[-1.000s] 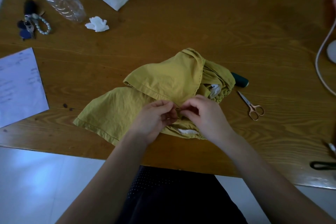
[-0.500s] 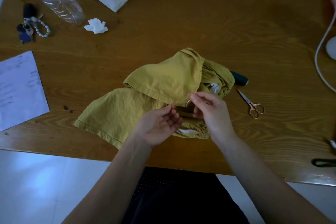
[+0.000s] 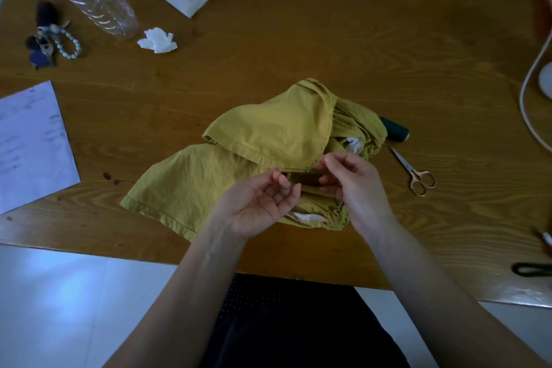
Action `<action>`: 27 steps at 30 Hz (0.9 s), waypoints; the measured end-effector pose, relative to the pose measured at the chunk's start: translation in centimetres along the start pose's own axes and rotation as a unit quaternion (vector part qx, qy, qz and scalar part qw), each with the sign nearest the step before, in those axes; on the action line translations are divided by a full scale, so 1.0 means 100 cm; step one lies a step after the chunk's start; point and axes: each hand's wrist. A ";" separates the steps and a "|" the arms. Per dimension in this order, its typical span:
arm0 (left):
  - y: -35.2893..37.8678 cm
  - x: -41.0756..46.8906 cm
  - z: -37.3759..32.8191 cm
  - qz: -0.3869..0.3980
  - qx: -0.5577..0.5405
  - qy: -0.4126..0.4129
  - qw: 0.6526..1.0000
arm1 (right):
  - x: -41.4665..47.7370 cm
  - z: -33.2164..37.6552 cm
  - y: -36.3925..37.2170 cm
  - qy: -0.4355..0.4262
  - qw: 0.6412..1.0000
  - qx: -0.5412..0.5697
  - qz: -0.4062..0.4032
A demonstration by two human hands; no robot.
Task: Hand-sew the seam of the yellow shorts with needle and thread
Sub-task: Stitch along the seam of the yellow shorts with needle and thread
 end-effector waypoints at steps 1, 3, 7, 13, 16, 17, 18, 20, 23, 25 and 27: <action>-0.001 0.000 -0.001 -0.013 0.005 -0.004 1.000 | 0.000 0.000 0.000 -0.001 1.000 -0.002 -0.001; -0.002 0.002 -0.003 -0.046 0.030 -0.009 0.998 | -0.001 -0.001 0.000 -0.002 1.000 -0.003 0.001; -0.002 0.004 -0.005 -0.107 0.108 0.004 0.988 | -0.002 -0.003 0.000 -0.003 1.000 0.001 -0.001; 0.002 0.004 -0.006 -0.121 0.081 0.024 0.989 | -0.003 -0.008 -0.002 0.000 0.999 0.041 -0.034; 0.001 0.004 -0.005 -0.128 0.068 0.032 0.989 | -0.004 -0.010 -0.004 0.005 0.997 0.067 -0.050; 0.000 0.004 -0.005 -0.130 0.071 0.032 0.988 | -0.005 -0.010 -0.004 0.005 0.996 0.070 -0.054; -0.001 0.004 -0.004 -0.132 0.076 0.030 0.988 | -0.005 -0.011 -0.005 0.004 0.996 0.073 -0.057; -0.002 0.005 -0.003 -0.137 0.084 0.029 0.987 | -0.006 -0.012 -0.005 0.002 0.995 0.080 -0.064; -0.003 0.006 -0.002 -0.147 0.090 0.043 0.984 | -0.008 -0.014 -0.004 0.004 0.993 0.090 -0.075; -0.004 0.006 -0.001 -0.154 0.098 0.058 0.981 | -0.008 -0.015 -0.004 0.005 0.991 0.100 -0.086; -0.006 0.006 0.000 -0.161 0.108 0.076 0.978 | -0.009 -0.015 -0.004 0.006 0.989 0.113 -0.096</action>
Point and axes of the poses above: each hand's wrist, its own x-axis towards the middle knuckle, its own y-axis out of the palm, z = x × y, and after that the axes turned 7 degrees about -y, right-handed
